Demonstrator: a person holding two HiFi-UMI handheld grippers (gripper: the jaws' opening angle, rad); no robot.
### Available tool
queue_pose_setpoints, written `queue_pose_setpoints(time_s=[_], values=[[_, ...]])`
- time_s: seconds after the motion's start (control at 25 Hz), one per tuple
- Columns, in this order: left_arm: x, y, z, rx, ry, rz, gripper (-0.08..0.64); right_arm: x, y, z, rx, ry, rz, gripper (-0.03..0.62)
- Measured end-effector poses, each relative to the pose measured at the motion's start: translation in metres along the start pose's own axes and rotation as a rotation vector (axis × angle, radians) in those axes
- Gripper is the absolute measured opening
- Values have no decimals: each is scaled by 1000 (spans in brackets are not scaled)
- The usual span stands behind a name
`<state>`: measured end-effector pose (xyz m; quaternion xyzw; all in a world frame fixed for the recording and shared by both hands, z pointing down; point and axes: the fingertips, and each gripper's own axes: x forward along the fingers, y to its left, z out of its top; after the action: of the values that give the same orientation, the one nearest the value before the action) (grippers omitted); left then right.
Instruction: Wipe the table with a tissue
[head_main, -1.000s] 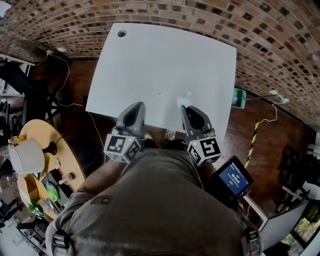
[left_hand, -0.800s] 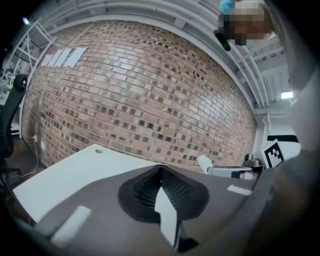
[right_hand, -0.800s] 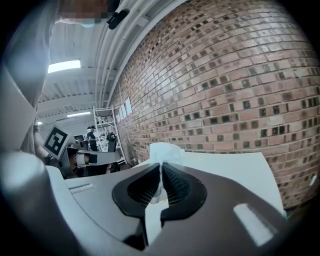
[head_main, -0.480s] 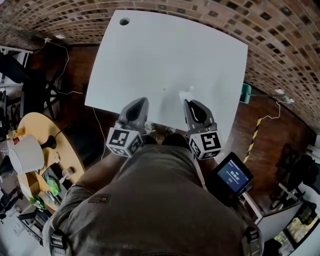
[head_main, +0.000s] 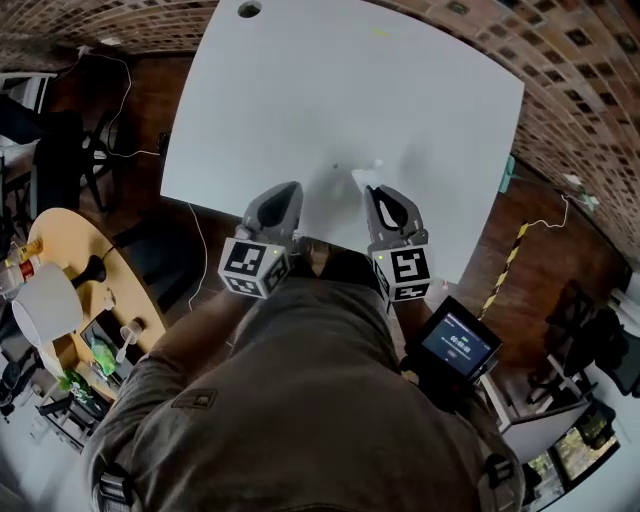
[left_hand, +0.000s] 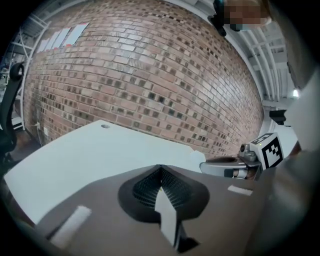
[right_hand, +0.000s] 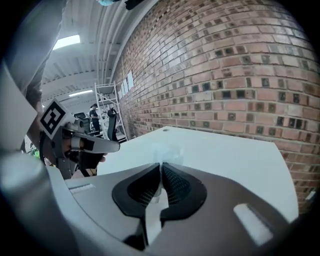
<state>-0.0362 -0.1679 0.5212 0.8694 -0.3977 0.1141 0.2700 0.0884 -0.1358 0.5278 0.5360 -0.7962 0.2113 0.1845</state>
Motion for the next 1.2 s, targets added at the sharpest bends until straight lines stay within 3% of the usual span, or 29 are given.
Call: queue_pose_setpoints(time_s=[0.28,0.8,1.2], values=[[6,15,-27,-8,91,43,2,30,-7,-34,-17,108,18,28],[-4,45,-47,-61,118,106,2,79,-23,-62,-55,236,4,28],[-17,62,-46,-78,117,134,2,98,15,-70,-118,303,89,28]])
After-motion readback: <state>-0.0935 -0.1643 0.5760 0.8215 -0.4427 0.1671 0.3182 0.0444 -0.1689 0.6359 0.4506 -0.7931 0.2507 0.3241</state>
